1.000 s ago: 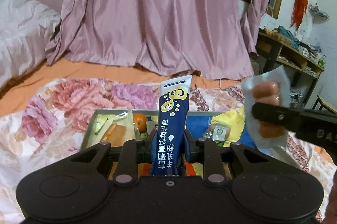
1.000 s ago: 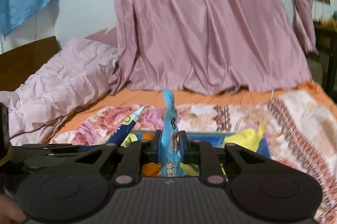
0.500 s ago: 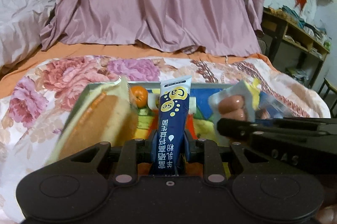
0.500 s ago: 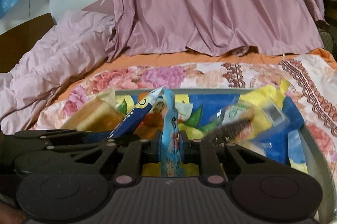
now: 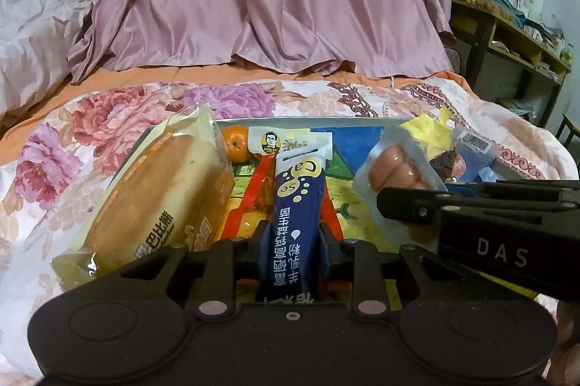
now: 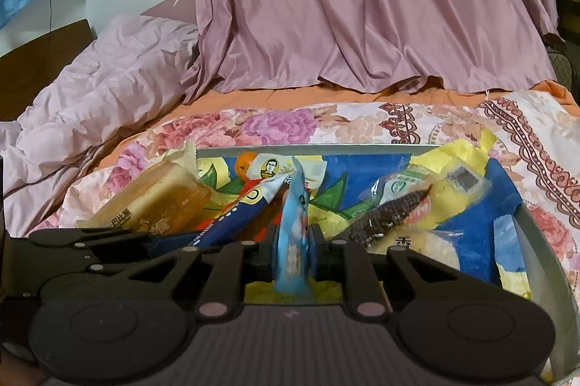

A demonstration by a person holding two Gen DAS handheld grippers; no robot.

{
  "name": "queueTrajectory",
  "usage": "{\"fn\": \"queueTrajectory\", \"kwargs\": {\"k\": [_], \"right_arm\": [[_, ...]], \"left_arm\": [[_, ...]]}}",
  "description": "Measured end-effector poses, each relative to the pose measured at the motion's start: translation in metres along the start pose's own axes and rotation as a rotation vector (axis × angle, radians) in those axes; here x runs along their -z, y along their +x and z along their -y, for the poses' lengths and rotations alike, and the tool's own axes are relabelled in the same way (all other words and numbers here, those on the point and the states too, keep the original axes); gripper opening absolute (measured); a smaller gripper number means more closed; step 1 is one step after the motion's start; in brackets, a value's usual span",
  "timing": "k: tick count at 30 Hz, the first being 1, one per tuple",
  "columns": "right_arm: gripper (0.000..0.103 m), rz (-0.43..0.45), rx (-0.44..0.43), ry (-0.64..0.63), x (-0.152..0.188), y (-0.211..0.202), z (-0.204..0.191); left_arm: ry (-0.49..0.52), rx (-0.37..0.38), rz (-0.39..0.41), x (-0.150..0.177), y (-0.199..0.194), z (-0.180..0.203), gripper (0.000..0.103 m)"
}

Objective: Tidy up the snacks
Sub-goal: 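Carry both snacks over the grey tray, then open both grippers to drop the navy stick and blue packet into the tray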

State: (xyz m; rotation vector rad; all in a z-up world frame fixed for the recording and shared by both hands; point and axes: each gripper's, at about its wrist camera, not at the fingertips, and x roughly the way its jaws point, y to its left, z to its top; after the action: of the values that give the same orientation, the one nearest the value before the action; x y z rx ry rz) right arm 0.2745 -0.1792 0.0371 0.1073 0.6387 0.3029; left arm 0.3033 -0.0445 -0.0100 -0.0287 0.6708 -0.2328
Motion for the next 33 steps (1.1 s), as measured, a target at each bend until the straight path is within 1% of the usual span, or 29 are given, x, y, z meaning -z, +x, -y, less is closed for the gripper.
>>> {"fn": "queueTrajectory", "kwargs": {"k": [3,5,7,10,12,13,14,15,16,17,18,19,20,21,22,24,26,28,31,33], "right_arm": [[0.020,0.002,-0.008,0.018,0.001,-0.001,0.002],[0.023,-0.001,-0.018,0.038,0.002,-0.002,0.004],[0.024,-0.001,-0.023,0.055,0.004,-0.003,0.007],[0.026,0.004,-0.020,0.073,0.006,-0.006,0.010],[0.027,0.012,-0.018,0.086,0.008,-0.009,0.011],[0.035,0.016,-0.016,0.092,0.008,-0.010,0.012],[0.046,0.022,-0.018,0.095,0.008,-0.013,0.012],[0.050,0.028,-0.018,0.092,0.009,-0.015,0.012],[0.054,0.034,-0.018,0.089,0.008,-0.017,0.011],[0.055,0.044,-0.022,0.087,0.007,-0.020,0.010],[0.055,0.049,-0.026,0.088,0.006,-0.023,0.010],[0.057,0.057,-0.031,0.090,0.006,-0.025,0.009],[0.059,0.066,-0.036,0.092,0.005,-0.029,0.009],[0.061,0.072,-0.038,0.093,0.004,-0.031,0.009],[0.065,0.077,-0.043,0.094,0.003,-0.033,0.009],[0.073,0.088,-0.048,0.097,0.001,-0.037,0.009],[0.085,0.100,-0.057,0.108,0.001,-0.041,0.009],[0.091,0.121,-0.068,0.118,0.000,-0.048,0.010],[0.098,0.158,-0.085,0.123,-0.002,-0.061,0.009],[0.100,0.178,-0.089,0.124,-0.003,-0.071,0.008]], "left_arm": [[0.002,-0.001,0.001,0.000,0.000,0.001,0.031],[0.004,0.000,0.001,0.000,0.000,0.001,0.033],[0.007,0.002,0.003,0.000,-0.001,0.002,0.034],[0.012,0.006,0.007,0.002,-0.003,0.002,0.038],[0.011,0.009,0.009,0.003,-0.004,0.002,0.043],[0.009,0.011,0.011,0.003,-0.005,0.003,0.044],[0.009,0.014,0.011,0.003,-0.006,0.003,0.050],[0.009,0.028,0.014,0.003,-0.007,0.004,0.060],[0.013,0.036,0.015,0.004,-0.008,0.006,0.064],[0.020,0.035,0.018,0.003,-0.009,0.009,0.075],[0.026,0.030,0.027,0.003,-0.011,0.011,0.081],[0.030,0.031,0.032,0.002,-0.012,0.013,0.083],[0.031,0.028,0.033,0.002,-0.012,0.015,0.087],[0.032,0.020,0.033,0.001,-0.013,0.016,0.096],[0.030,0.005,0.040,0.001,-0.014,0.016,0.100],[0.021,-0.004,0.053,0.000,-0.017,0.015,0.102],[0.005,0.009,0.046,-0.001,-0.018,0.013,0.102],[0.010,0.003,0.053,-0.001,-0.022,0.013,0.102],[0.014,0.000,0.072,-0.002,-0.032,0.014,0.102],[0.016,-0.009,0.083,-0.004,-0.042,0.016,0.102]]}}
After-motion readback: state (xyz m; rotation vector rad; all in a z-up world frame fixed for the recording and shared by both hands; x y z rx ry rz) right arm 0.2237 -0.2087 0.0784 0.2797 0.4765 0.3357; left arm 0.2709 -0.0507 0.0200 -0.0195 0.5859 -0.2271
